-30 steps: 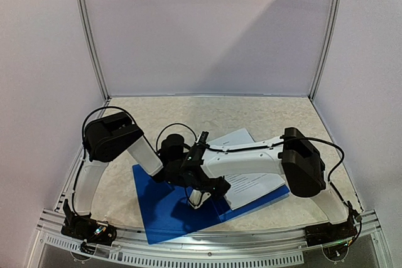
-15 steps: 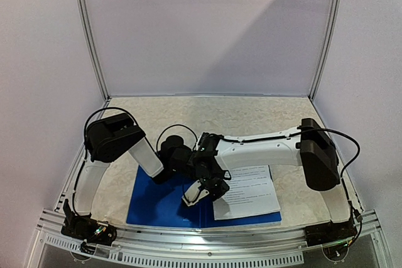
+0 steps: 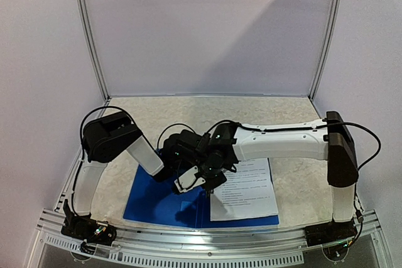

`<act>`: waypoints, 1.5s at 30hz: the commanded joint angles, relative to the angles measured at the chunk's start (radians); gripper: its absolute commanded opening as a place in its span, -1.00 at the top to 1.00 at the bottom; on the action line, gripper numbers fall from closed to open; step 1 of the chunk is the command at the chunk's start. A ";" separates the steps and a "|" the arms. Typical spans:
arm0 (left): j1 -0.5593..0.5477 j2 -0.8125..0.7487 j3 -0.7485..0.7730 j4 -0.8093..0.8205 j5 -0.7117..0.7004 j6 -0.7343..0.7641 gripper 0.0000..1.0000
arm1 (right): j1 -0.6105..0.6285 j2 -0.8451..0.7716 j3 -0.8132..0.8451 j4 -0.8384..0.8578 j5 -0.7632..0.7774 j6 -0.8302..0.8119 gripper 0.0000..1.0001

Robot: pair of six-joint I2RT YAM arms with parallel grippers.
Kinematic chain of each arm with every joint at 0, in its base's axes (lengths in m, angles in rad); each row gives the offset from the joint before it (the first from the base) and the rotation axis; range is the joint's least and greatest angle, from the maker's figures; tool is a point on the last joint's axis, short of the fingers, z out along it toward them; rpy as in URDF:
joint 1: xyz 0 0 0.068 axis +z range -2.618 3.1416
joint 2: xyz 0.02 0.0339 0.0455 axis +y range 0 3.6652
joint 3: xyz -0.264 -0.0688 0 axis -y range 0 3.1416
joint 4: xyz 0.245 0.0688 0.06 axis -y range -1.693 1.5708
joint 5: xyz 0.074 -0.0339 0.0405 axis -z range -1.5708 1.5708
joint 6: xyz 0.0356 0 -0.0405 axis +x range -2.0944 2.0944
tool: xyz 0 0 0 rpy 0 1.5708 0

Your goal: Put the files into the folder

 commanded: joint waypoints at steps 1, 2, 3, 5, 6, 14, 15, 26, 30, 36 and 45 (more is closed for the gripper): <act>-0.018 -0.025 -0.014 -0.261 -0.017 0.070 0.49 | -0.029 -0.061 -0.013 0.023 -0.016 0.016 0.41; -0.018 -0.041 -0.007 -0.276 -0.017 0.077 0.47 | -0.033 -0.066 -0.015 0.019 -0.023 0.018 0.39; -0.018 -0.059 0.000 -0.295 -0.019 0.084 0.45 | -0.040 -0.074 -0.017 0.012 -0.034 0.020 0.37; -0.018 -0.096 0.016 -0.334 -0.028 0.100 0.42 | -0.055 -0.098 -0.028 0.003 -0.054 0.028 0.35; -0.018 -0.113 0.023 -0.350 -0.032 0.107 0.40 | -0.064 -0.112 -0.033 0.001 -0.063 0.033 0.34; -0.014 -0.248 0.152 -0.488 -0.033 0.187 0.12 | -0.224 -0.247 -0.091 -0.043 -0.185 0.077 0.32; -0.012 -0.270 0.176 -0.518 -0.037 0.206 0.09 | -0.252 -0.266 -0.095 -0.050 -0.214 0.084 0.32; -0.076 -0.701 0.134 -1.100 -0.560 0.686 -0.17 | -0.504 -0.412 -0.270 0.025 -0.554 0.214 0.31; -0.074 -0.777 -0.010 -1.163 -0.613 0.681 -0.20 | -0.513 -0.490 -0.466 0.210 -0.676 0.289 0.24; -0.057 -0.715 0.076 -1.440 -0.638 0.688 -0.21 | -0.510 -0.544 -0.652 0.526 -0.824 0.572 0.17; 0.072 -0.625 0.177 -1.432 -0.478 0.662 -0.09 | -0.404 -0.400 -0.582 0.556 -0.857 0.687 0.16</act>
